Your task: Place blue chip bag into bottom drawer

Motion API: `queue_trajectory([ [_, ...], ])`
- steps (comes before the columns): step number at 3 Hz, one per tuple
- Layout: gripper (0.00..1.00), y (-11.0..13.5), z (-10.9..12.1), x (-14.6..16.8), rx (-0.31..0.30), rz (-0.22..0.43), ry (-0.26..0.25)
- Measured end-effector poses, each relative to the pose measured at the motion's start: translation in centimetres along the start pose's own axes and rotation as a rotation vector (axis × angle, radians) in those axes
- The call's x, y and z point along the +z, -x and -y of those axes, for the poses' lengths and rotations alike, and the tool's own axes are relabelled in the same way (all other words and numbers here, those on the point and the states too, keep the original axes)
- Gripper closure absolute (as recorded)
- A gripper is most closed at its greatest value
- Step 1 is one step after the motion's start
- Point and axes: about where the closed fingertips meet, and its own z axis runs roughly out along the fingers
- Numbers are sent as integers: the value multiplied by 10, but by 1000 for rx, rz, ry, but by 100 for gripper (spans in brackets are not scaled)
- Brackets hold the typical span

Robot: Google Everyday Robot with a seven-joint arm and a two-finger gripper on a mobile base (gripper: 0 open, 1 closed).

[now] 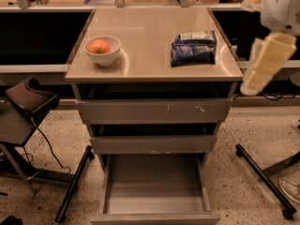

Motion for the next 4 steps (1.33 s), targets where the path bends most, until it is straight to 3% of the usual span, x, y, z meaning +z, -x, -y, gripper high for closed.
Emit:
queue_trajectory([
  [1,0,59,59,12,-111,126,-43],
  [2,0,115,109,42,-179,173,-29],
  [3,0,161,140,82,-220,175,29],
  [4,0,186,163,75,-233,208,-18],
])
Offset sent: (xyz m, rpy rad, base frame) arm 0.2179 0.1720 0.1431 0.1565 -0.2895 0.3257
